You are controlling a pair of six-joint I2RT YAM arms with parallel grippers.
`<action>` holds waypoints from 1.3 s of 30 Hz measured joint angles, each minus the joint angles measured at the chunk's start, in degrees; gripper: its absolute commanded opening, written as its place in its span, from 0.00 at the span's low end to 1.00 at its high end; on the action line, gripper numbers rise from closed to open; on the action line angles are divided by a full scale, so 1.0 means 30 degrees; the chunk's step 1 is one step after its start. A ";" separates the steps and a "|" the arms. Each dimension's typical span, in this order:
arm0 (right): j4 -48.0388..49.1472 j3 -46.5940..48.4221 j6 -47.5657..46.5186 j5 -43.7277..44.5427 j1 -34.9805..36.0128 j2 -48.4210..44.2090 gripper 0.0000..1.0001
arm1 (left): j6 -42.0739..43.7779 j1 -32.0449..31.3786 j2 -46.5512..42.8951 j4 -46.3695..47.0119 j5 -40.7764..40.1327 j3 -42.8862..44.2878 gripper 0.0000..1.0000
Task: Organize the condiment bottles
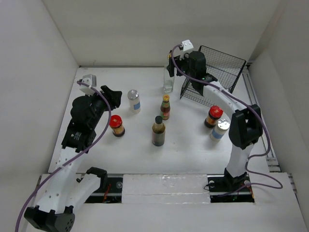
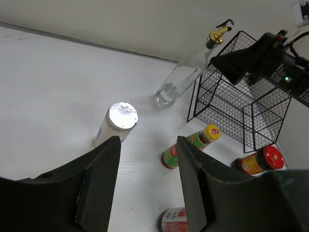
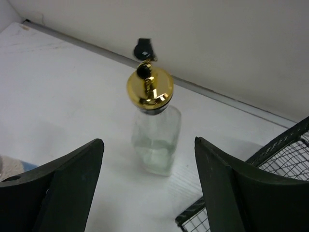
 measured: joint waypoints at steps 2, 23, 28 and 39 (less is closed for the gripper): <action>0.0488 0.0612 0.0000 -0.0262 -0.0284 0.0860 0.78 | 0.0007 0.0000 0.0051 0.0000 0.0000 0.0000 0.46; 0.5472 0.2812 0.1049 -0.3257 -0.0867 0.4605 0.05 | 0.0007 0.0000 0.0918 0.0131 0.0036 0.0000 0.46; 0.6258 0.2623 0.2375 -0.3249 -0.0947 0.4619 0.02 | 0.0007 0.0000 0.0918 0.0146 0.0036 0.0000 0.46; 0.7060 0.3461 0.5326 -0.2295 -0.1260 0.2943 0.01 | 0.0197 0.0000 0.0889 0.0146 0.0036 0.0000 0.46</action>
